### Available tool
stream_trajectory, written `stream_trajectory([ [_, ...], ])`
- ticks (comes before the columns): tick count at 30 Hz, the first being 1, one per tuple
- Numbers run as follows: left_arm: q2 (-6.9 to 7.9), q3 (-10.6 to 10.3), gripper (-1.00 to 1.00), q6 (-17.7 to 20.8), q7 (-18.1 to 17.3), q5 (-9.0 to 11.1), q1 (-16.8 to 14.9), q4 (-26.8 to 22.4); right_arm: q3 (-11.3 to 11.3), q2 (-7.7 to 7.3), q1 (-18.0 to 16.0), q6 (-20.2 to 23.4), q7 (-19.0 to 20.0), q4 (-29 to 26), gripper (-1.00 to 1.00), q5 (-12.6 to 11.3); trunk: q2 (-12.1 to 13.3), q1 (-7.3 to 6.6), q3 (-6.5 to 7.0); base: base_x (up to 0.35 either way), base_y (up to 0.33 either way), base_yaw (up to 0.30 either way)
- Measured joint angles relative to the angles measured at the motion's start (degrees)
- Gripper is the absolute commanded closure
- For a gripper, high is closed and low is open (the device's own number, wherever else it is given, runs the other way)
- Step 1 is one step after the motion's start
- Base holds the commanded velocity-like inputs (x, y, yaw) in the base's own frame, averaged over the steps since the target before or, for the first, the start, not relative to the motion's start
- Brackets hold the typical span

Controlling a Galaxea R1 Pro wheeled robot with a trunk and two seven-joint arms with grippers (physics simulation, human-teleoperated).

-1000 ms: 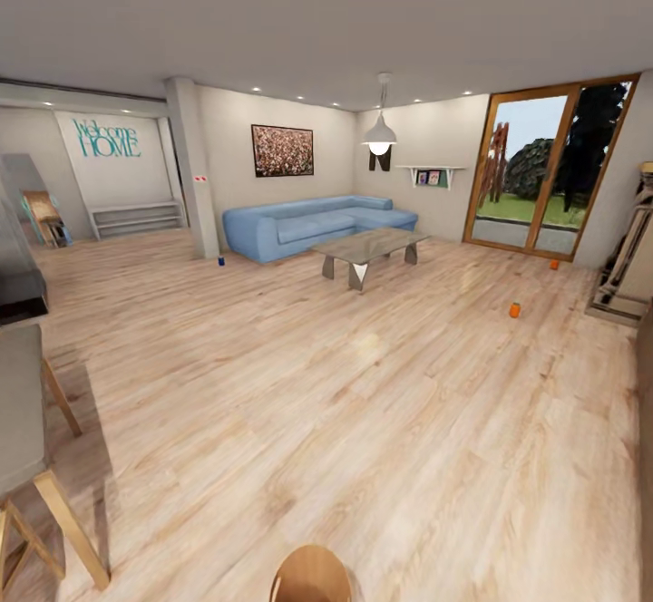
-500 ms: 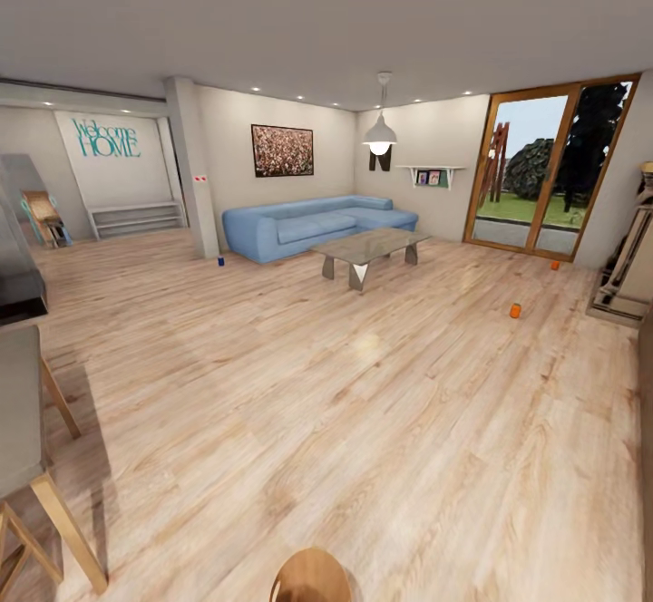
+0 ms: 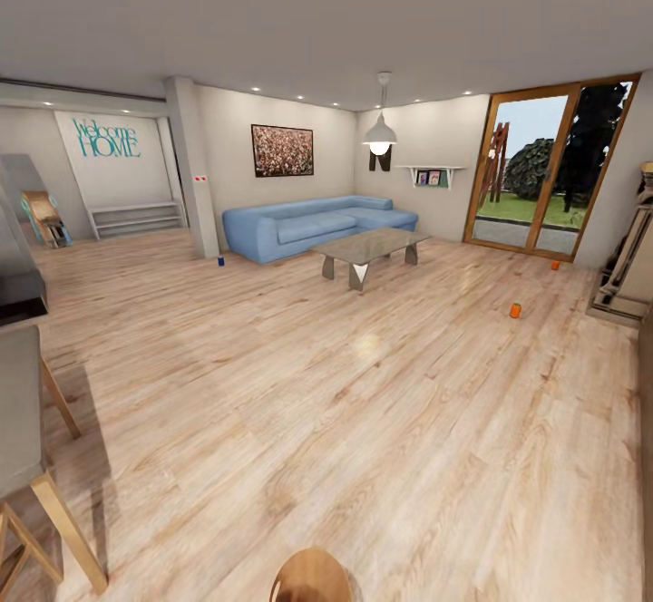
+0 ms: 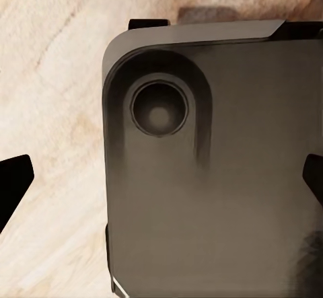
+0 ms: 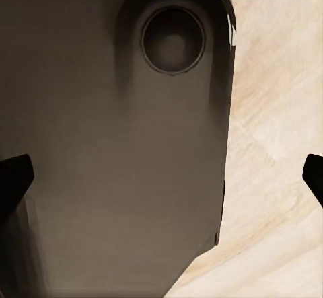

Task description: Put the three can of soda from the living room inside the tash can in the kitchen.

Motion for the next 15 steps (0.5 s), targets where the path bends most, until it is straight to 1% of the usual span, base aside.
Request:
stream_trajectory([
  [7, -0.41, 0.1, -1.00, 0.0, 0.0, -0.1, 0.0, 0.0, 0.1, 0.05, 0.0, 0.1, -0.4, -0.9, -1.00, 0.3, 0.0, 0.00, 0.00, 0.000, 0.000, 0.000],
  [9, -0.48, 0.1, -1.00, 0.0, 0.2, -0.1, 0.0, 0.0, 0.0, 0.03, 0.0, 0.1, -0.3, -2.0, -1.00, 0.3, 0.0, 0.00, 0.00, 0.000, 0.000, 0.000],
  [11, -0.47, -0.1, -1.00, 0.0, 0.4, -0.1, 0.0, -0.9, 0.0, 0.01, 0.0, 1.0, -0.2, -6.0, -1.00, 0.3, 0.0, 0.00, 0.01, 0.000, 0.000, 0.000],
  [12, -0.31, -0.1, -1.00, 0.2, 0.3, 0.0, -0.1, -4.7, 0.0, 0.01, 0.0, 3.3, -0.1, -10.8, -1.00, 0.3, 0.0, 0.00, 0.02, 0.000, 0.000, 0.000],
  [13, -0.28, 0.0, -1.00, 1.1, 0.3, 0.1, 0.0, -11.1, 0.0, 0.05, 0.0, 7.9, 0.0, -17.8, -1.00, 0.2, 0.0, 0.00, 0.00, 0.000, 0.000, 0.000],
  [14, -0.32, 0.0, -1.00, 2.4, 0.3, 0.1, -0.3, -19.9, 0.0, 0.11, -0.1, 12.2, 0.0, -25.3, -1.00, 0.2, 0.0, 0.00, 0.02, 0.000, 0.000, 0.000],
  [15, -0.43, -0.1, -1.00, 4.7, 0.3, 0.1, -0.2, -26.3, -0.1, 0.17, 0.0, 17.1, 0.0, -32.2, -1.00, 0.2, 0.0, 0.00, 0.03, 0.000, 0.000, 0.000],
])
